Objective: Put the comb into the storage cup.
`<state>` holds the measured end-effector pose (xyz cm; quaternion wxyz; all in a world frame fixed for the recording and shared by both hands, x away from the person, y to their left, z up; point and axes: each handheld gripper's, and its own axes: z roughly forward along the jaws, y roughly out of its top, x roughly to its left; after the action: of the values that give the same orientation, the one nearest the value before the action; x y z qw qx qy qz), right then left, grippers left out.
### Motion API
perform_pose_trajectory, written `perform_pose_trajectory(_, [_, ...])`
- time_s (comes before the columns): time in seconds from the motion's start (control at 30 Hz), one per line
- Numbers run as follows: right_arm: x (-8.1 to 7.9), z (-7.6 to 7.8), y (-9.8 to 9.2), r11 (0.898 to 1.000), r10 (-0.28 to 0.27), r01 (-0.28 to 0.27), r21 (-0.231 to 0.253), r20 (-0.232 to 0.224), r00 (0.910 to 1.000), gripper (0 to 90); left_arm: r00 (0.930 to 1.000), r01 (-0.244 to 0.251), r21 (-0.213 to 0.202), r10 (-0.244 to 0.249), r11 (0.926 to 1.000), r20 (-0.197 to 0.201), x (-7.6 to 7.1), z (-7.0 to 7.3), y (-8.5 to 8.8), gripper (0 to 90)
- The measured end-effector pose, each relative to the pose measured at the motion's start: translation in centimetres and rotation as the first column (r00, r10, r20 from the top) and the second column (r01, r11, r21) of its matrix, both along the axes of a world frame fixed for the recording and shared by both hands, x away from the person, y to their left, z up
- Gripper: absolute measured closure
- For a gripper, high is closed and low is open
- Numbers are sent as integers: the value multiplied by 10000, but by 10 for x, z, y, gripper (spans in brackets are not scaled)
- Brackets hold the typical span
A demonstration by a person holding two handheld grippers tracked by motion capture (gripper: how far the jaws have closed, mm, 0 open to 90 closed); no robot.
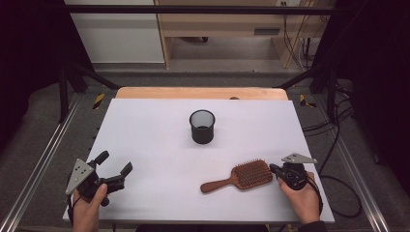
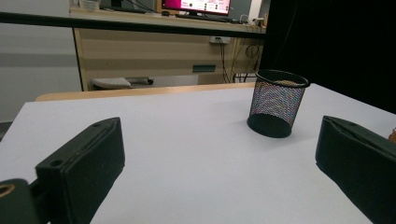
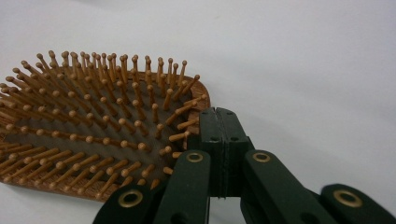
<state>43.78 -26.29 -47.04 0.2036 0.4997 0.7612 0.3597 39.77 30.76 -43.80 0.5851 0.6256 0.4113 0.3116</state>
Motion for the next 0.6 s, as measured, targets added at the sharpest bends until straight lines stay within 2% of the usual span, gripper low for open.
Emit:
perform_pose_trajectory(0.27, [-3, 2, 18, 9993, 358, -359, -108, -88, 9993, 900, 10000, 26, 58, -25, 10000, -35, 0, 0, 0, 16])
perform_pose_trajectory(0.37, [-4, 2, 25, 9980, 554, -556, -298, -82, 9984, 900, 10000, 47, 61, -47, 10000, -63, 0, 0, 0, 16])
perform_pose_trajectory(0.6, [-6, 4, 42, 9967, 780, -783, -192, -163, 9968, 900, 10000, 47, 91, -47, 9999, -76, 0, 0, 0, 16])
